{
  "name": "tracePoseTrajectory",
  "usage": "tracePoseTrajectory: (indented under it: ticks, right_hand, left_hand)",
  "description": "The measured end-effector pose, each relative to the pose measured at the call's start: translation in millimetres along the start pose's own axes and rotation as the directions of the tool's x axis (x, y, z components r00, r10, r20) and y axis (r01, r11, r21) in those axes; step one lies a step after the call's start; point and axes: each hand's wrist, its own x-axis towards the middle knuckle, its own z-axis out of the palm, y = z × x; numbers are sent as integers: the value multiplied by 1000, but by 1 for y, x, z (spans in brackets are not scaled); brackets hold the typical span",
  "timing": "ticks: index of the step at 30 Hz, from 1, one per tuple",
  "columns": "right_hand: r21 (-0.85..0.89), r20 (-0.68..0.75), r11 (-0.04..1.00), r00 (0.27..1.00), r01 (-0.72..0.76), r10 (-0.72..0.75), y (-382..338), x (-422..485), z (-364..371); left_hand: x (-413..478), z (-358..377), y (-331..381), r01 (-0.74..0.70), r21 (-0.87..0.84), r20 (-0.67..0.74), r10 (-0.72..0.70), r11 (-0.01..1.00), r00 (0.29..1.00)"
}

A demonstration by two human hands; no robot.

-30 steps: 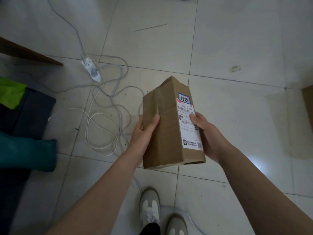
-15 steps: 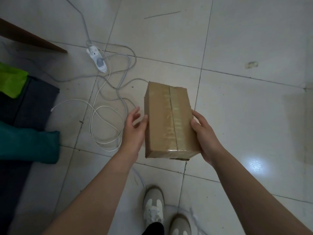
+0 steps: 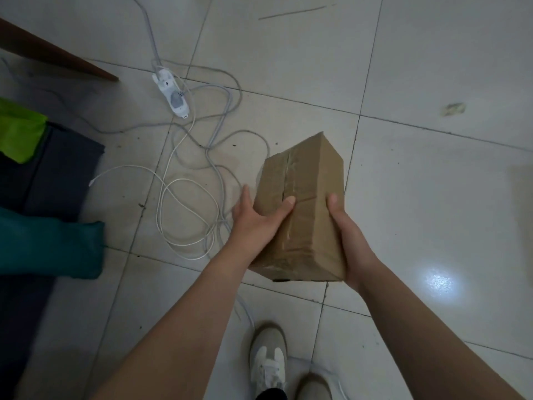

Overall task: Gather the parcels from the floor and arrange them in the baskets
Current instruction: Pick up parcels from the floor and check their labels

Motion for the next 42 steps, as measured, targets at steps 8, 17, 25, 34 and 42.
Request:
tracePoseTrajectory:
  ticks: [8,17,25,34,42]
  right_hand:
    - [-273,-147,953,973,132,-178,33,69,-6]
    - [-2,-244,999,969,32,-32,114,133,-38]
    - [-31,-153,998,986,55,-59,94,115,-25]
    - [-174,35,958,974,228,-225,-62,10,74]
    - [-210,360,872,864,442,-351,-191,-224,211]
  left_hand:
    - [55,20,-34,-7,-143,-191,-20,990,981]
    - [114,45,-83,66,-182,-47,-76,981,996]
    - [91,24,-83,246,-484,183,-178,840,967]
    - [-23,-84,51,-16,-670,-31,-6,743,1000]
    - [-292,-218,152,-359,-682,-290,215,638,933]
